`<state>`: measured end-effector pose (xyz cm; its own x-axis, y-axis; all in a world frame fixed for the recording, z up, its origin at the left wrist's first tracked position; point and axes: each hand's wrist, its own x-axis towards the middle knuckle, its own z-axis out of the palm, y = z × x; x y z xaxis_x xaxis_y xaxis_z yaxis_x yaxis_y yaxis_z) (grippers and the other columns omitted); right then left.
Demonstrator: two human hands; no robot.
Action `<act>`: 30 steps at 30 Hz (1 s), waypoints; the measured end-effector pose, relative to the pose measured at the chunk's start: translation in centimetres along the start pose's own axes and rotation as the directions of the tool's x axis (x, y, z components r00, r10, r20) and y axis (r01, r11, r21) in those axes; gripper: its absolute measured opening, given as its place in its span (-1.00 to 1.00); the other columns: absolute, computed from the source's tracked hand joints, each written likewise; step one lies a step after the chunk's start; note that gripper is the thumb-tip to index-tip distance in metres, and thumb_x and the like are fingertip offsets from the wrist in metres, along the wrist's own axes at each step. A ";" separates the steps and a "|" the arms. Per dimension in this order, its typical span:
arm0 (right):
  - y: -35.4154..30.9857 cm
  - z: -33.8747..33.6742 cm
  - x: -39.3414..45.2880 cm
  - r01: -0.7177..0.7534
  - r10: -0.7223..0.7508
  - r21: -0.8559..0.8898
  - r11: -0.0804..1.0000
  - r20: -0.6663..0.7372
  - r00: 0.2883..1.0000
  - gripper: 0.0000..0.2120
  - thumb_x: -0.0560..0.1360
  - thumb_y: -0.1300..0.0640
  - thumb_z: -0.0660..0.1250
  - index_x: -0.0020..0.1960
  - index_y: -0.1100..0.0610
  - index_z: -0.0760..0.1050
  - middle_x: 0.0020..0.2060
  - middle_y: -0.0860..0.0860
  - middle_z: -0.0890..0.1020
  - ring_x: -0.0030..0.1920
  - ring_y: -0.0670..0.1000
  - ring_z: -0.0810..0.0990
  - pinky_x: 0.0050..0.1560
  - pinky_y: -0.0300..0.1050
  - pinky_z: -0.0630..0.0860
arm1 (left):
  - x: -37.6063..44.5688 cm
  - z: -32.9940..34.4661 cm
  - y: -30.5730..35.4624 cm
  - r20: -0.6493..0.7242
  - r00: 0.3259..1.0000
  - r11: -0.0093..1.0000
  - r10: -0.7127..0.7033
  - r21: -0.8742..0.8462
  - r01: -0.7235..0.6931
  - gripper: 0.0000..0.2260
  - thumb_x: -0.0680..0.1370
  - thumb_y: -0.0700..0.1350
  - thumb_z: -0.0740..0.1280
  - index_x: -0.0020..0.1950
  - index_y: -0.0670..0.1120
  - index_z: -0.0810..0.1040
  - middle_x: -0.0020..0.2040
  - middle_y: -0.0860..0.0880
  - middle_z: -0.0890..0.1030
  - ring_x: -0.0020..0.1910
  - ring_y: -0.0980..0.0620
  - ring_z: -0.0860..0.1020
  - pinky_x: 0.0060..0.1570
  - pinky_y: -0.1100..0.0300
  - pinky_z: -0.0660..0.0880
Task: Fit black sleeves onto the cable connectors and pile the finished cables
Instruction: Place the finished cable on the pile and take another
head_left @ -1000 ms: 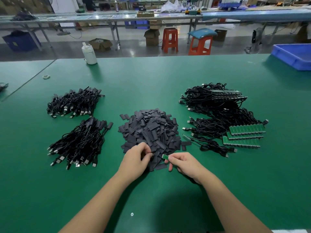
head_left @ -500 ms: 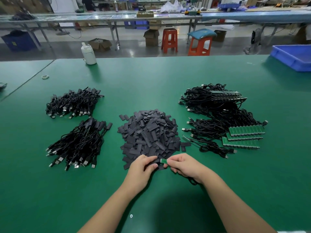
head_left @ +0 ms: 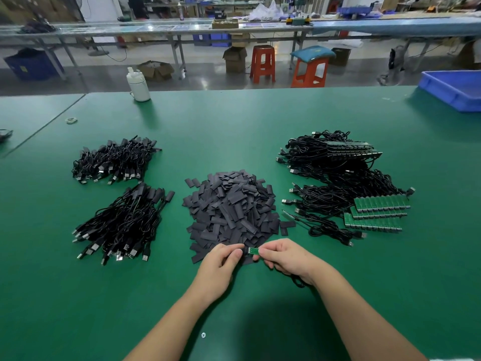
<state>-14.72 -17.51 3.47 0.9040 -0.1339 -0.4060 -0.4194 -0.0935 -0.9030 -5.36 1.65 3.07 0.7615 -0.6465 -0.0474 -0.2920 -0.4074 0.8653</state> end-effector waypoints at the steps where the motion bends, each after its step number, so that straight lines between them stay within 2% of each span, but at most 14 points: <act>1: 0.1 0.0 0.0 0.006 -0.006 -0.008 1.000 -0.015 1.000 -0.80 0.64 0.06 0.29 0.06 0.09 0.68 -0.40 -0.04 0.48 -0.53 -0.14 0.25 -0.53 -0.33 0.17 | -0.1 0.0 -0.1 0.009 1.000 1.000 -0.014 -0.019 0.014 -0.80 0.62 -0.04 0.30 0.20 0.07 0.63 -0.11 0.12 0.53 -0.23 0.25 0.50 -0.14 0.33 0.36; 5: 0.0 0.5 -0.1 0.021 -0.021 -0.001 1.000 -0.072 0.997 -0.82 0.61 0.13 0.34 0.15 0.09 0.67 -0.36 -0.03 0.55 -0.53 -0.19 0.29 -0.50 -0.38 0.22 | -0.5 -0.1 -0.6 0.051 0.996 0.992 -0.072 -0.101 0.077 -0.81 0.62 -0.12 0.32 0.20 0.02 0.63 -0.22 0.05 0.54 -0.40 0.17 0.46 -0.28 0.27 0.41; 7: -0.3 0.6 -0.4 0.033 -0.033 -0.004 0.999 -0.055 0.998 -0.82 0.61 0.13 0.35 0.16 0.09 0.67 -0.39 -0.11 0.56 -0.54 -0.22 0.34 -0.49 -0.43 0.25 | -0.7 -0.1 -0.8 0.098 0.990 0.978 -0.105 -0.171 0.120 -0.80 0.62 -0.20 0.30 0.20 -0.05 0.61 -0.32 -0.02 0.57 -0.48 0.07 0.46 -0.34 0.24 0.44; 9: -0.9 0.6 -0.7 0.020 -0.026 -0.072 0.997 -0.072 0.997 -0.78 0.62 0.03 0.32 0.14 0.10 0.67 -0.41 -0.15 0.54 -0.53 -0.23 0.36 -0.47 -0.44 0.27 | -0.9 -0.3 -0.8 0.129 0.985 0.968 -0.116 -0.208 0.141 -0.79 0.62 -0.25 0.29 0.21 -0.10 0.60 -0.34 -0.07 0.63 -0.47 0.03 0.48 -0.30 0.23 0.48; 12: -1.9 0.1 -1.0 -0.011 -0.025 -0.246 0.969 -0.143 0.989 -0.69 0.62 -0.11 0.27 0.05 0.09 0.67 -0.39 -0.12 0.51 -0.50 -0.17 0.31 -0.41 -0.30 0.25 | -0.8 -0.6 -0.7 0.143 0.983 0.961 -0.117 -0.234 0.148 -0.79 0.61 -0.28 0.30 0.20 -0.12 0.60 -0.30 -0.11 0.67 -0.46 0.01 0.50 -0.27 0.22 0.51; 15: -2.6 -0.5 -1.2 -0.002 -0.057 -0.327 0.945 -0.171 0.984 -0.84 0.59 -0.01 0.35 0.07 -0.05 0.69 -0.27 -0.25 0.64 -0.33 -0.33 0.52 -0.29 -0.43 0.35 | -0.7 -0.8 -0.5 0.118 0.989 0.969 -0.090 -0.220 0.115 -0.80 0.60 -0.28 0.31 0.17 -0.09 0.62 -0.30 -0.12 0.68 -0.46 0.02 0.50 -0.28 0.23 0.51; 18: -2.8 -0.8 -1.2 -0.007 -0.060 -0.337 0.942 -0.189 0.980 -0.88 0.55 0.09 0.42 0.06 0.00 0.70 -0.33 -0.23 0.62 -0.37 -0.34 0.51 -0.33 -0.52 0.34 | -0.5 -0.9 -0.3 0.077 0.995 0.978 -0.059 -0.193 0.073 -0.80 0.59 -0.26 0.33 0.13 -0.03 0.64 -0.32 -0.10 0.67 -0.49 0.04 0.48 -0.34 0.24 0.49; 23: -2.9 -0.9 -1.5 -0.009 -0.040 -0.267 0.964 -0.178 0.983 -0.91 0.51 0.17 0.47 -0.01 0.04 0.69 -0.27 -0.06 0.60 -0.36 -0.23 0.46 -0.31 -0.47 0.37 | -0.3 -1.0 0.1 0.034 0.999 0.984 -0.025 -0.173 0.030 -0.79 0.58 -0.20 0.36 0.04 0.11 0.67 -0.38 -0.06 0.65 -0.53 0.08 0.45 -0.43 0.28 0.41; 25: -3.0 -0.9 -1.7 -0.011 -0.024 -0.221 0.975 -0.157 0.987 -0.92 0.50 0.20 0.47 -0.03 0.06 0.69 -0.25 -0.01 0.63 -0.32 -0.19 0.52 -0.24 -0.43 0.43 | -0.3 -1.0 0.2 0.032 0.999 0.985 -0.016 -0.172 0.022 -0.79 0.58 -0.19 0.36 0.04 0.12 0.67 -0.39 -0.06 0.65 -0.53 0.07 0.45 -0.43 0.28 0.41; 28: -3.2 -0.9 -1.8 -0.018 0.014 -0.043 0.999 -0.094 0.995 -0.90 0.51 0.33 0.42 0.03 0.24 0.64 -0.18 0.16 0.71 -0.22 -0.03 0.66 -0.11 -0.26 0.59 | -0.3 -0.9 0.3 0.031 0.999 0.984 -0.010 -0.178 0.015 -0.78 0.58 -0.19 0.36 0.04 0.13 0.68 -0.40 -0.06 0.65 -0.53 0.08 0.44 -0.43 0.29 0.40; 30: -3.3 -0.9 -1.9 -0.013 0.013 0.002 1.000 -0.064 0.998 -0.89 0.51 0.37 0.40 0.04 0.29 0.61 -0.14 0.23 0.72 -0.22 0.03 0.67 -0.13 -0.15 0.58 | -0.4 -0.9 0.5 0.031 1.000 0.983 0.002 -0.186 0.004 -0.78 0.58 -0.19 0.37 0.05 0.14 0.68 -0.40 -0.06 0.65 -0.53 0.08 0.44 -0.43 0.29 0.41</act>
<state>-15.15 -17.85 7.33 0.8914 -0.1978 -0.4078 -0.4307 -0.0894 -0.8981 -5.30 2.29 3.97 0.7428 -0.6667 -0.0608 -0.1765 -0.2827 0.9428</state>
